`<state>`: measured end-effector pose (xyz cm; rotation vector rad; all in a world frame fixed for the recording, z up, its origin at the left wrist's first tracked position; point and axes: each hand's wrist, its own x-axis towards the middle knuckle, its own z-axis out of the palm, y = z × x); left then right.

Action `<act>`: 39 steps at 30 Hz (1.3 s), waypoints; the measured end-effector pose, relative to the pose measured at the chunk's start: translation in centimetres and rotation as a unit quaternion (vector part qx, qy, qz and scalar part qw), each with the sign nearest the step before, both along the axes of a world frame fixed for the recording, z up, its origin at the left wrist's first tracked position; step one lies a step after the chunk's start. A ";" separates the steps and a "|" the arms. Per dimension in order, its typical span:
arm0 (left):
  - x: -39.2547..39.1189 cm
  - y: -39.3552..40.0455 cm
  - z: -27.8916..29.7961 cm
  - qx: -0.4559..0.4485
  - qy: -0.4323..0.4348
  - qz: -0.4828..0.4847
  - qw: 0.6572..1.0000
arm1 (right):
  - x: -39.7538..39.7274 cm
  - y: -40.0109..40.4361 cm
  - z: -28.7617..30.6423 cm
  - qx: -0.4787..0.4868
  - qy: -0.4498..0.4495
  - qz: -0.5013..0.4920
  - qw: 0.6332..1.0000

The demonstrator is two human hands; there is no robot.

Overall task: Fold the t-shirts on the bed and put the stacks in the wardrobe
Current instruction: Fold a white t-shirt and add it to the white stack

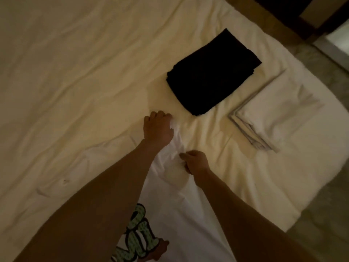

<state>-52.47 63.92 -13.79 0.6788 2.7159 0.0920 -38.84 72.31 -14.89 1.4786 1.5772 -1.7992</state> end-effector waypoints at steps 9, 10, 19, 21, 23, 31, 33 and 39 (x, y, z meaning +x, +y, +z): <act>-0.9 1.7 3.1 0.253 -0.202 0.170 0.931 | 1.2 3.0 2.8 0.145 0.089 0.067 0.983; -0.9 1.1 3.8 0.268 -0.197 0.165 0.928 | 1.3 2.8 3.3 0.156 0.104 0.069 0.980; 0.4 -11.5 7.6 0.324 -0.111 0.144 0.928 | 4.1 -5.3 7.4 0.395 0.276 0.214 0.850; 1.6 -15.4 7.4 0.319 -0.079 0.147 0.933 | 4.3 -7.4 7.3 0.435 0.329 0.303 0.782; 3.4 -19.2 6.6 0.300 -0.070 0.174 0.935 | 4.3 -9.8 6.5 0.453 0.338 0.391 0.726; 17.4 -29.7 2.3 0.203 -0.012 0.468 0.860 | 5.2 -15.5 3.2 0.380 0.186 0.706 0.568; 20.1 -29.7 1.6 0.180 -0.022 0.473 0.862 | 4.4 -16.3 2.9 0.408 0.189 0.686 0.571; 21.3 -27.3 -1.4 0.069 -0.007 0.382 0.922 | 2.7 -18.0 1.8 0.411 0.149 0.743 0.507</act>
